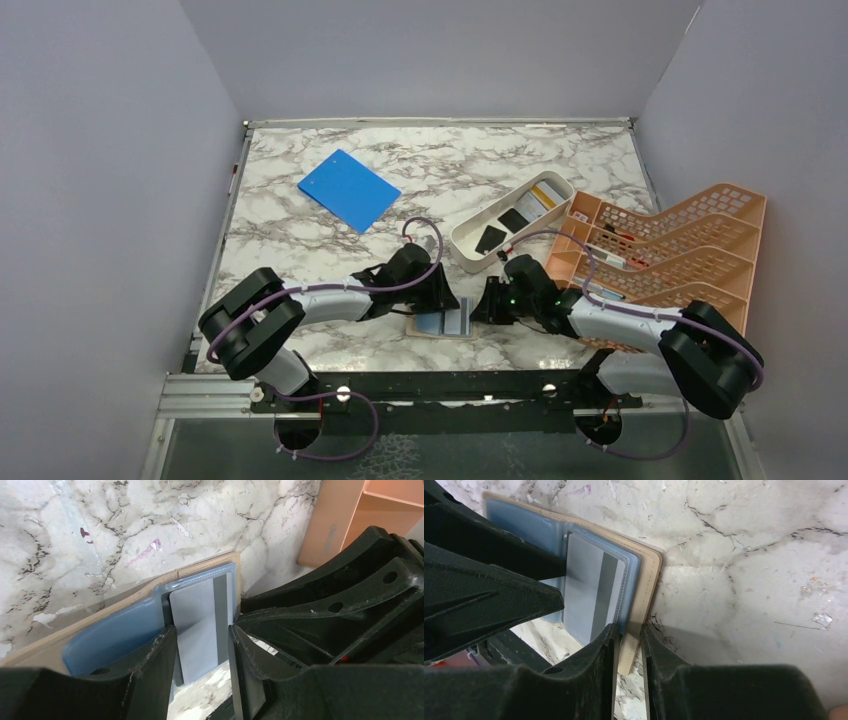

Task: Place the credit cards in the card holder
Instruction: Insert the credit card into the card holder, then close the card holder at the center of the board.

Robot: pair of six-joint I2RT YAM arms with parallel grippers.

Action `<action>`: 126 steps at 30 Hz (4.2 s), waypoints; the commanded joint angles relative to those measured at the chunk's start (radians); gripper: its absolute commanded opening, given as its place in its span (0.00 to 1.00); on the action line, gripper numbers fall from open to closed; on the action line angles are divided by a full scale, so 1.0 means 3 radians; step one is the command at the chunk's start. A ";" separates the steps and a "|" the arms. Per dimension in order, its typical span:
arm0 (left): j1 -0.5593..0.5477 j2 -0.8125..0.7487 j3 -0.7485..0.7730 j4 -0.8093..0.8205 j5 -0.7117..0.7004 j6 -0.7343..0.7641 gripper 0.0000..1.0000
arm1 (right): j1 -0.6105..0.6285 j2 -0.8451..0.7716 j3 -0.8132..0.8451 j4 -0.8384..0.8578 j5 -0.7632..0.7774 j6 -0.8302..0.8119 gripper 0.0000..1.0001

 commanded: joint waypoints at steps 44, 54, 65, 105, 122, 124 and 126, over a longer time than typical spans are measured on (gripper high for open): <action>0.0531 -0.0757 -0.0416 -0.0945 -0.0082 0.0297 0.38 | 0.0190 -0.0096 0.0148 -0.0147 0.0176 0.0046 0.34; 0.0516 -0.0829 -0.0517 -0.0941 0.0078 0.0247 0.39 | 0.0189 0.0087 0.0052 0.0025 0.0156 0.0061 0.33; 0.0505 -0.0855 -0.0576 -0.0771 0.0355 0.0236 0.06 | 0.0190 0.0169 0.0011 0.0144 0.0098 0.0079 0.32; 0.0451 -0.0698 -0.0425 0.0424 0.0941 0.0071 0.06 | 0.0319 -0.0973 -0.0273 0.0343 0.0041 0.0456 0.49; 0.0236 -0.0147 -0.0134 0.0449 0.0898 0.0126 0.44 | 0.0319 -0.1139 -0.0213 -0.0128 0.0404 0.0360 0.48; 0.0220 -0.0138 -0.0115 0.0449 0.0894 0.0127 0.48 | 0.0320 -0.1142 -0.0190 -0.0214 0.0466 0.0327 0.48; 0.0209 -0.0135 -0.0099 0.0449 0.0896 0.0127 0.50 | 0.0318 -0.1155 -0.0176 -0.0277 0.0508 0.0304 0.48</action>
